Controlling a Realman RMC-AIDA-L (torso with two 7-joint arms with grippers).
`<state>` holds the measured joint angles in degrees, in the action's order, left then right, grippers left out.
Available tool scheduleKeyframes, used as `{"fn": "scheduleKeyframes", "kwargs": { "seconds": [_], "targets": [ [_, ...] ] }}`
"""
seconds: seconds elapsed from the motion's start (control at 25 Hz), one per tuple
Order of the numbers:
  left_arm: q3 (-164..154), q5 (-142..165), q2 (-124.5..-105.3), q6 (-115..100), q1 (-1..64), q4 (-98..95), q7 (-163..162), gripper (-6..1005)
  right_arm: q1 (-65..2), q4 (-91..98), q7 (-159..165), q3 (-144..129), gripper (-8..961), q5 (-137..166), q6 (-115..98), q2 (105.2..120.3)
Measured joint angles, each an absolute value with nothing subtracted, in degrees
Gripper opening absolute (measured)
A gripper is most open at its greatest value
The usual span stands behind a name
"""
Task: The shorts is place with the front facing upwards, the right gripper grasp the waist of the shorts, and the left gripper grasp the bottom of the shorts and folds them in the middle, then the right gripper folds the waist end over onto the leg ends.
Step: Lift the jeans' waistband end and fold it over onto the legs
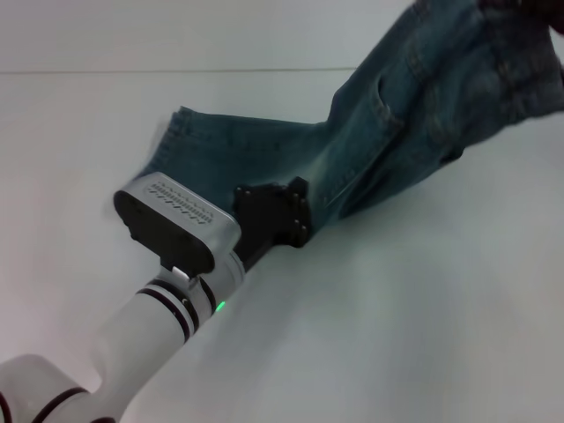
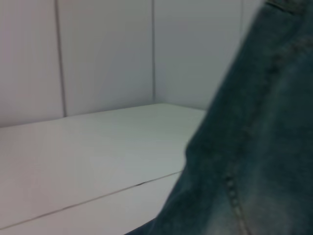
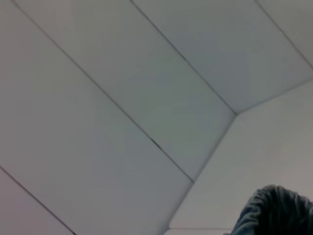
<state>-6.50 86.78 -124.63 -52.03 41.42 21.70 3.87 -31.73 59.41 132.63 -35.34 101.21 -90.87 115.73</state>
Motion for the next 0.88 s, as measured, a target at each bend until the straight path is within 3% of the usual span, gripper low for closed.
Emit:
{"fn": "scheduleKeyframes", "kwargs": {
  "seconds": [0.08,0.24,0.44,0.72,0.88],
  "targets": [
    [-6.43,88.54,-124.63,-52.14,41.61,22.73,3.87,-4,-34.36,59.55,132.96,-35.44,113,101.79,-90.39,115.53],
    [-6.41,89.98,-124.63,-52.03,41.8,23.92,3.87,-1,-40.38,59.53,133.73,-35.77,111,106.64,-89.3,115.45],
    [-6.37,90.38,-124.63,-52.15,41.54,24.77,3.87,-1,-45.96,57.02,133.67,-39.89,109,112.33,-86.78,116.9],
    [-6.33,91.61,-124.62,-52.24,40.92,25.29,3.85,-1,-51.61,48.88,131.82,-51.4,107,114.79,-79.09,116.83],
    [-6.32,94.44,-124.63,-52.57,40.43,25.57,3.79,-1,-56.98,44.01,130.31,-53.69,108,120.05,-75.54,117.56]
  ]
}}
